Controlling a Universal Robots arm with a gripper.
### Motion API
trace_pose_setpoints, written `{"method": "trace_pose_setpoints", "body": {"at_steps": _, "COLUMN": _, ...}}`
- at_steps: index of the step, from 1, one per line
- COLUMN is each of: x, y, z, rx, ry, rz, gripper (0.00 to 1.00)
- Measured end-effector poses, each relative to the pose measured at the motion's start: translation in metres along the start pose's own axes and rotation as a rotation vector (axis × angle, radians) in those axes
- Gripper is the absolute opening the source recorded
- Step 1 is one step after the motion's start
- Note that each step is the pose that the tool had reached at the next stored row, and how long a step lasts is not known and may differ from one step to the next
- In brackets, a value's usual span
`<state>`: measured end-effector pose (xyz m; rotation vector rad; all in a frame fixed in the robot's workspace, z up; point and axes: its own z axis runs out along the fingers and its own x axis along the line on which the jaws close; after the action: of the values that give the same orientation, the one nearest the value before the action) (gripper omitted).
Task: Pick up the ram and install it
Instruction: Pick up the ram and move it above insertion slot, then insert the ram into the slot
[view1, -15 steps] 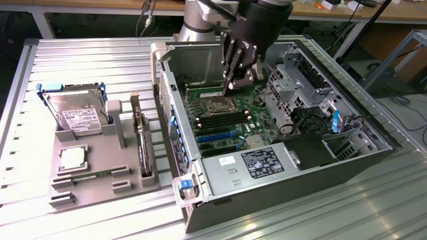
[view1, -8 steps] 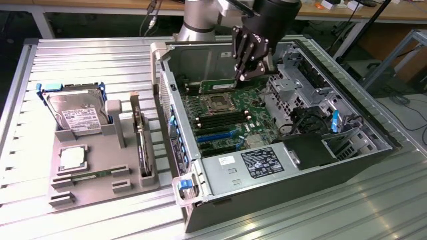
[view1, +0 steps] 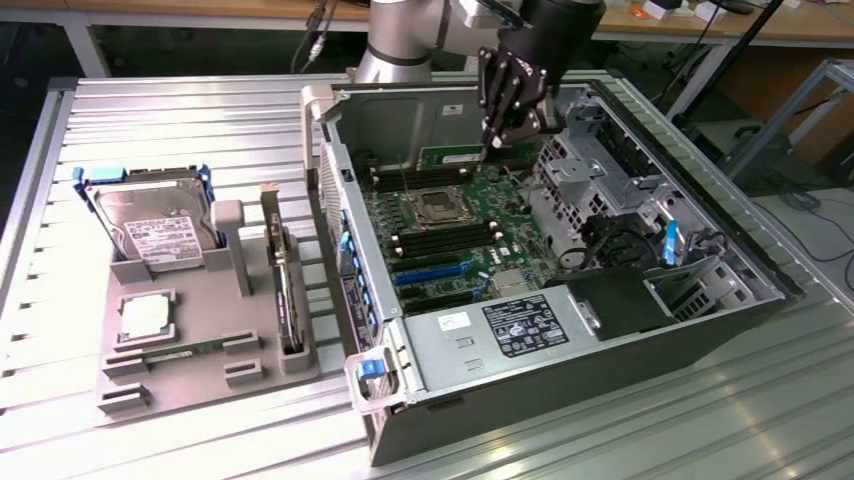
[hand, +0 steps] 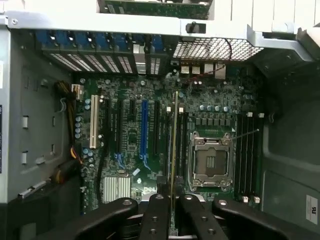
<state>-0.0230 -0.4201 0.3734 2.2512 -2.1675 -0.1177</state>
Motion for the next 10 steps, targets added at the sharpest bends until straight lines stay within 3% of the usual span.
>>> {"method": "trace_pose_setpoints", "body": {"at_steps": 10, "x": -0.0039, "y": -0.0019, "z": 0.0008, "rx": -0.0001, "ry": 0.0002, "rz": 0.0, "gripper": 0.14}}
